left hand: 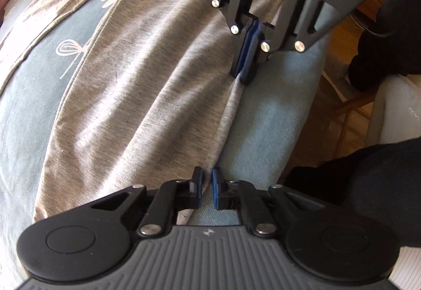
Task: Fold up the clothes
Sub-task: 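Pinch the sweatpants edge with the left gripper while the right gripper pinches beside it, then open both grippers to release the sweatpants edge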
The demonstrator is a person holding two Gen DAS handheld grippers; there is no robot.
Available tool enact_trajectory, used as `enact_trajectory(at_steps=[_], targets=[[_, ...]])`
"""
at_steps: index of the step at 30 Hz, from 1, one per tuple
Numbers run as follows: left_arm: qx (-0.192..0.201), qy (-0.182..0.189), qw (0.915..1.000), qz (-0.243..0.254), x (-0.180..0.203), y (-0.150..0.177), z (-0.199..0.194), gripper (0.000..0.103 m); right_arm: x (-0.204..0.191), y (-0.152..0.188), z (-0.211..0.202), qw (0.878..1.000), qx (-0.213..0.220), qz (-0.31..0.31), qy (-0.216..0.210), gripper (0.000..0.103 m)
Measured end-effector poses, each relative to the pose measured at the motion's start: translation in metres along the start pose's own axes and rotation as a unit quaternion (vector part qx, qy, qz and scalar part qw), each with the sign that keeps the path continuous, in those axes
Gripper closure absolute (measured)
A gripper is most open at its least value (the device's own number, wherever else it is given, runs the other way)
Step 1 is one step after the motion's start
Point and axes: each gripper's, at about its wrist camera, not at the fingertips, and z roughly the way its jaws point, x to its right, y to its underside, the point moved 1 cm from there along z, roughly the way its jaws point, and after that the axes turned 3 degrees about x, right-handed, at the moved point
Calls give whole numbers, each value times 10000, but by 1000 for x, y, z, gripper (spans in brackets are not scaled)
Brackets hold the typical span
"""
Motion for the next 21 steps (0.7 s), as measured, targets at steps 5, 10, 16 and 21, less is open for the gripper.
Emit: enact_trajectory(at_steps=[5, 10, 16, 21], targets=[[-344, 421, 9985, -20, 4, 18, -2, 101, -6, 7, -3, 9973, -155, 365, -624, 97], [-56, 61, 9971, -755, -18, 24, -16, 95, -11, 13, -11, 9913, -207, 712, -1088, 86], [-17, -523, 9977, -434, -32, 34, -13, 91, 16, -1, -22, 9900, 117, 1064, -922, 74], [-315, -771, 9956, 436, -8, 51, -17, 71, 18, -5, -23, 9919, 84, 978, -810, 74]])
